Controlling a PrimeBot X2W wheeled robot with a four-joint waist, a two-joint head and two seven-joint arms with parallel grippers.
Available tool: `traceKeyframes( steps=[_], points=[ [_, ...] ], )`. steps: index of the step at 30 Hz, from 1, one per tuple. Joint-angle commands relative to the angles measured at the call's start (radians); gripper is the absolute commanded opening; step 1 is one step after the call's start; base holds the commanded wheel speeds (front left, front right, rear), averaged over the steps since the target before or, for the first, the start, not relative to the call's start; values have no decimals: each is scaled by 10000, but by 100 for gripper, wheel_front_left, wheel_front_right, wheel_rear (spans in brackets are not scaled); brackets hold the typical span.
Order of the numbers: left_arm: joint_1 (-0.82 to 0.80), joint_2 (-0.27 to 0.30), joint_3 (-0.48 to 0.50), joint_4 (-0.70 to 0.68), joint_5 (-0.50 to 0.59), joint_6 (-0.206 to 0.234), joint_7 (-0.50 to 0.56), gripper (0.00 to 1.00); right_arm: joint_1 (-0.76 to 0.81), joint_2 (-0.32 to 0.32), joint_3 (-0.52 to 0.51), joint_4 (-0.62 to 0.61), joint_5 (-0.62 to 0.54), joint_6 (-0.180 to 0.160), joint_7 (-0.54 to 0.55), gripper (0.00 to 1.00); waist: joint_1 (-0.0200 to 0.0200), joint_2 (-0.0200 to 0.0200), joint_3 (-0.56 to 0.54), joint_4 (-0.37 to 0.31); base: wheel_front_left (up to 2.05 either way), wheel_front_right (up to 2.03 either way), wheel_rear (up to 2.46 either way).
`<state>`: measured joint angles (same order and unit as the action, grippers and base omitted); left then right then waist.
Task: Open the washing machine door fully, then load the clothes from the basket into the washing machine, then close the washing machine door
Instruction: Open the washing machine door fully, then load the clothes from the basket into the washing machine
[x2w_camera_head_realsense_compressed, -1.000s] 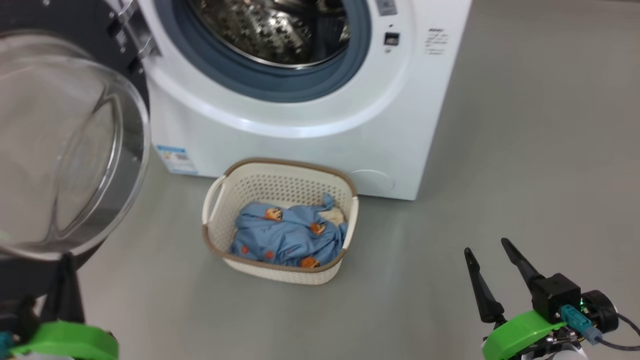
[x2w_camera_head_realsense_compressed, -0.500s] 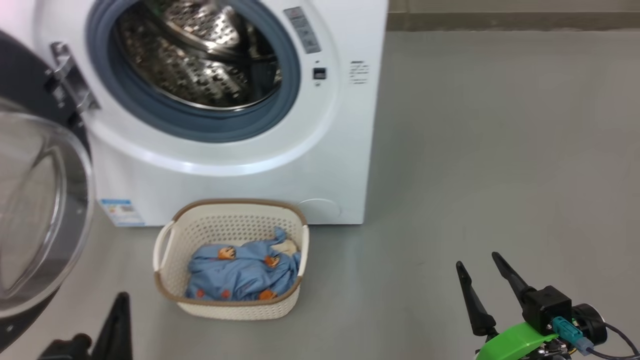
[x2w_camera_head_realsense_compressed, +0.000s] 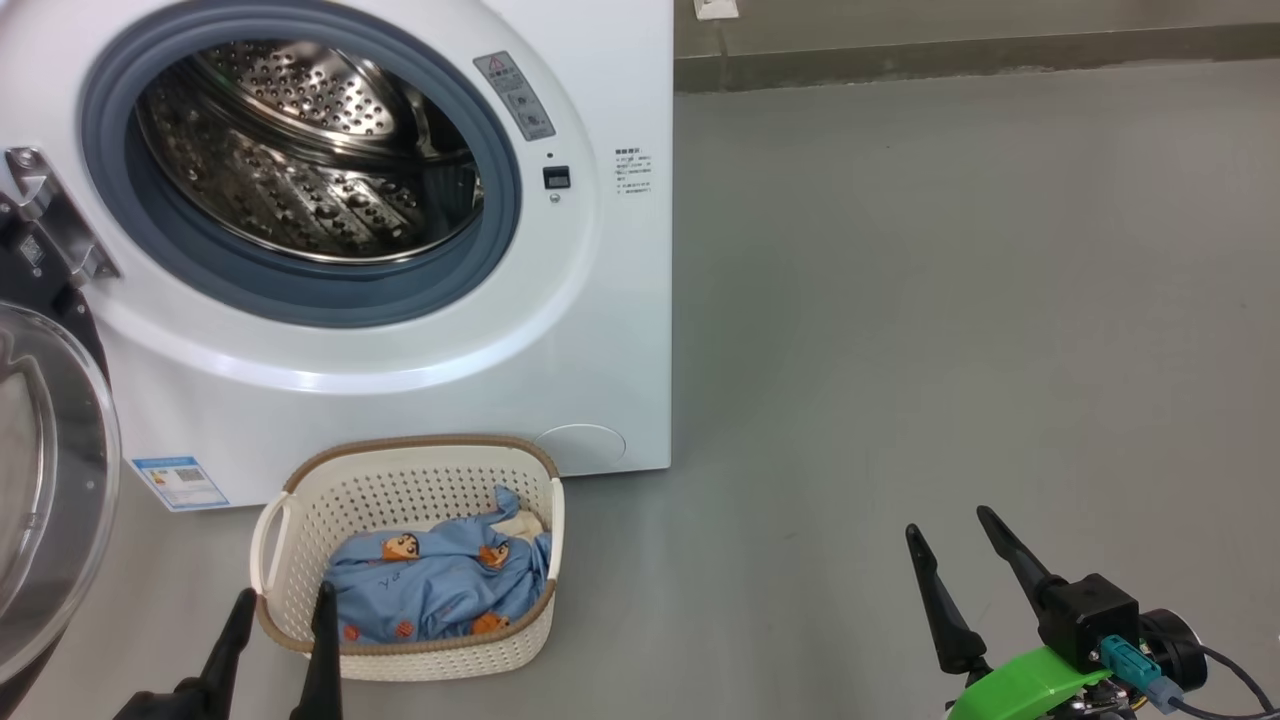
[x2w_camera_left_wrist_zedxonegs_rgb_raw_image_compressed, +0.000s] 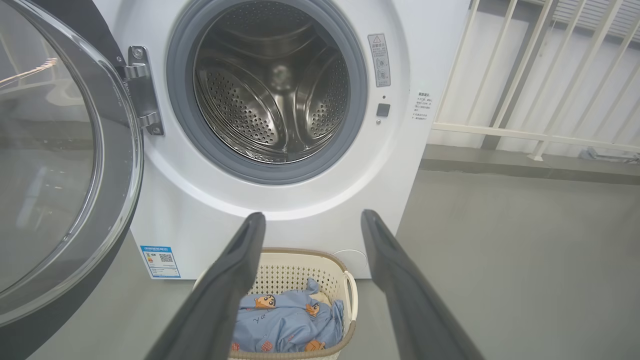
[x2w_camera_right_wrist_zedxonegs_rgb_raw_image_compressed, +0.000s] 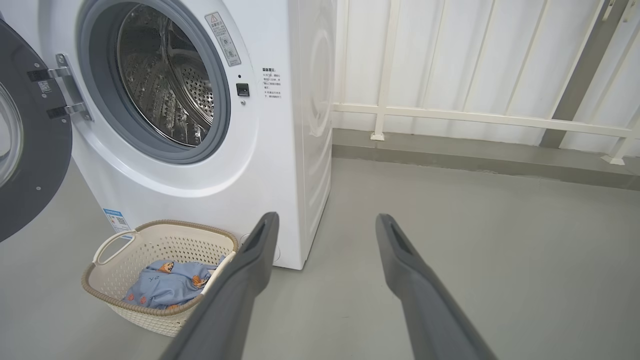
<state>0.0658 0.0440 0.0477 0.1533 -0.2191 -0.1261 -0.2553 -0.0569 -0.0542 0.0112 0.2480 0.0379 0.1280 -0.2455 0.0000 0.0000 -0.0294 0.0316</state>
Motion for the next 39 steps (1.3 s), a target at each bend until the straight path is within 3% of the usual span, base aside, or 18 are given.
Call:
traceKeyframes(
  steps=[1, 39],
  points=[
    [-181, 80, 291, -321, -134, 97, -65, 100, -118, 27, 242, -208, 74, 27, -117, 100, 0, 0, 3, -16, 0, 0, 0],
    [-249, 63, 69, -284, -325, 338, -65, 100, -217, 39, 356, -4, 251, 27, -153, 100, 0, 0, -77, 50, 0, 0, 0]
  ],
)
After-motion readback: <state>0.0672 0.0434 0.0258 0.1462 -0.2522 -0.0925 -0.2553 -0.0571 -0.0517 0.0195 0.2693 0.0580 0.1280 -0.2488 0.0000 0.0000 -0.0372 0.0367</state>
